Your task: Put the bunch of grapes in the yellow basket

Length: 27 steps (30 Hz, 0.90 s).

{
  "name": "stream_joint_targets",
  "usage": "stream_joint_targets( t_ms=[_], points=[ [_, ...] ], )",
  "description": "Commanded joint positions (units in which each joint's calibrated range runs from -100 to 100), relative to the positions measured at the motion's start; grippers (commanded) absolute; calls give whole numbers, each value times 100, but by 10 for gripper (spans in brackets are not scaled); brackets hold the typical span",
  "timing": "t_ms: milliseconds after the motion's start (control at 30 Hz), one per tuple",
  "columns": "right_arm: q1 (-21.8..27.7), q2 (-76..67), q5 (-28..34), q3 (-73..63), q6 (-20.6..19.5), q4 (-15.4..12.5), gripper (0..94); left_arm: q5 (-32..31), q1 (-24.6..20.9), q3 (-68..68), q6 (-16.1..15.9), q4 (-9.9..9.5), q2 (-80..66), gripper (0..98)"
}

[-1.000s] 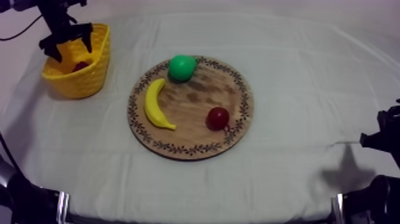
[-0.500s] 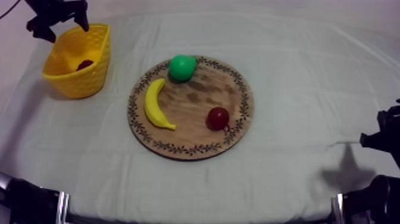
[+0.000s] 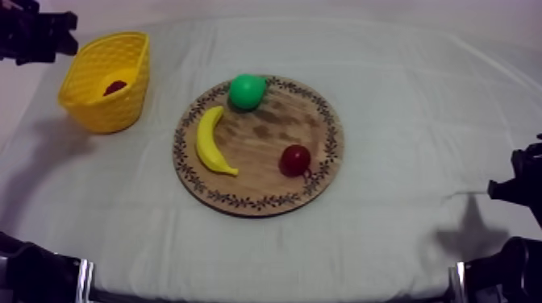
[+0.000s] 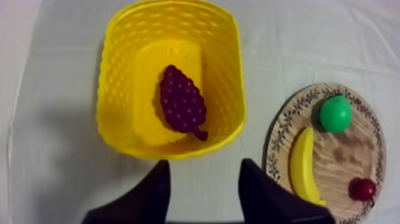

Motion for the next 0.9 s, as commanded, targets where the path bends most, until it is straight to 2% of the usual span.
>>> stream_joint_targets(
  t_ms=[0, 167, 333, 500, 733, 867],
  points=[
    [0, -2, -3, -5, -2, -1, 3, -359, 48, 829, -98, 10, -1018, 305],
    [0, -2, -3, -5, -2, -1, 3, -1162, 61, 1915, -338, 114, -2304, 155],
    [0, -2, -3, -5, -2, -1, 3, -2303, 172, 3223, -302, 85, -3629, 32],
    [0, -2, -3, -5, -2, -1, 3, -2912, 278, 4351, -185, -37, -4826, 6],
    [0, -2, -3, -5, -2, -1, 3, -3201, 289, 5521, -107, -113, -6104, 1],
    [0, -2, -3, -5, 0, -1, 3, -3321, 375, 6067, -263, -155, -6684, 0]
  ],
)
